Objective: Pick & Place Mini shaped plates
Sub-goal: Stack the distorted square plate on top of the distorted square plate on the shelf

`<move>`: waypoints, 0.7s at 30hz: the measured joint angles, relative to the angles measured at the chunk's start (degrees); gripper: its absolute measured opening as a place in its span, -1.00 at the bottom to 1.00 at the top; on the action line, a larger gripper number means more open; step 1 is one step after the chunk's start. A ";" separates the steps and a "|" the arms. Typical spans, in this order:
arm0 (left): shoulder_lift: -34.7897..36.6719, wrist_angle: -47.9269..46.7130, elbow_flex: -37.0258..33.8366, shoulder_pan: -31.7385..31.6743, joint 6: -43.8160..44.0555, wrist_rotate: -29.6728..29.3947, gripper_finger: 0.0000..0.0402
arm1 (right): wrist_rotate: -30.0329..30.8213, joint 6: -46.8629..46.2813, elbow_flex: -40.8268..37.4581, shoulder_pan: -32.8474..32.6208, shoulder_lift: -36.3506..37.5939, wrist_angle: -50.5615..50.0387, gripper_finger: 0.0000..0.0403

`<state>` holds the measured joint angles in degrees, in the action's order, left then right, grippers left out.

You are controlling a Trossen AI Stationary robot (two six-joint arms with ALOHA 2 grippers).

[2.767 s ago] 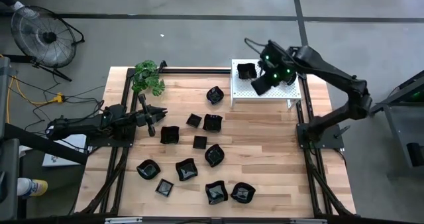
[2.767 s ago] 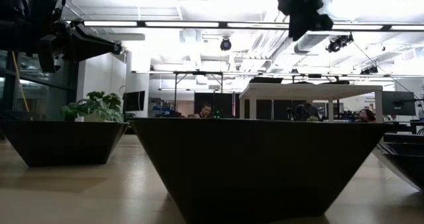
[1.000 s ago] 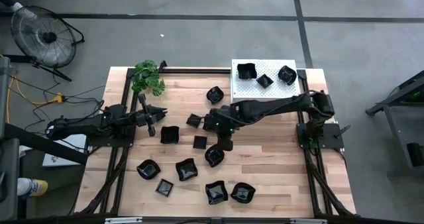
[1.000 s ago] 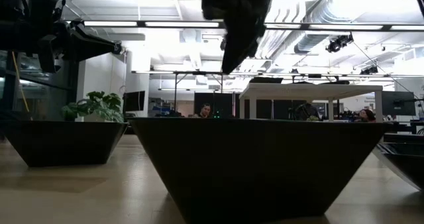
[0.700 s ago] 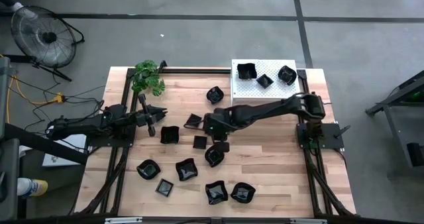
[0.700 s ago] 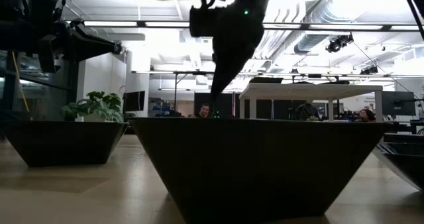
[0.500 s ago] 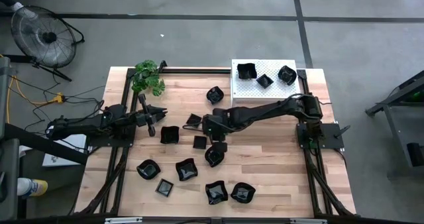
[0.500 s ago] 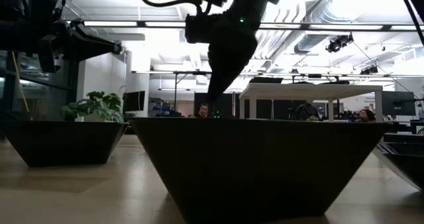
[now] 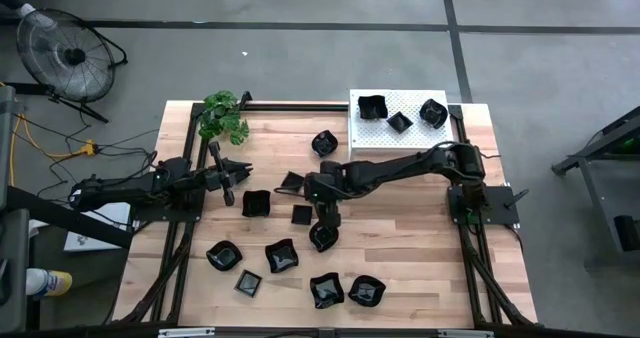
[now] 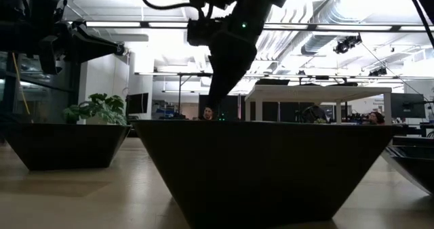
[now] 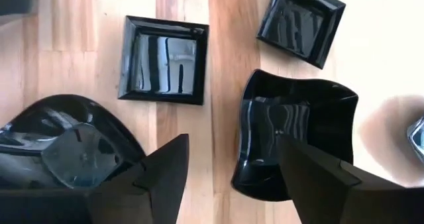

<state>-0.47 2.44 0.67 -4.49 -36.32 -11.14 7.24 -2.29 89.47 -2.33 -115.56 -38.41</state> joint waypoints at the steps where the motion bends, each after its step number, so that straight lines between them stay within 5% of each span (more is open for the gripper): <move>1: 0.00 0.00 0.00 0.01 0.00 0.00 -0.77 | -0.17 0.12 0.00 0.22 -0.05 -0.24 0.11; 21: 0.00 0.00 0.00 0.00 0.00 0.04 -0.77 | -3.28 0.88 0.00 2.25 -4.14 2.43 0.11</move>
<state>-0.47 2.44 0.67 -4.49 -36.32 -11.09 3.96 -1.41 89.47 -0.08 -119.70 -35.97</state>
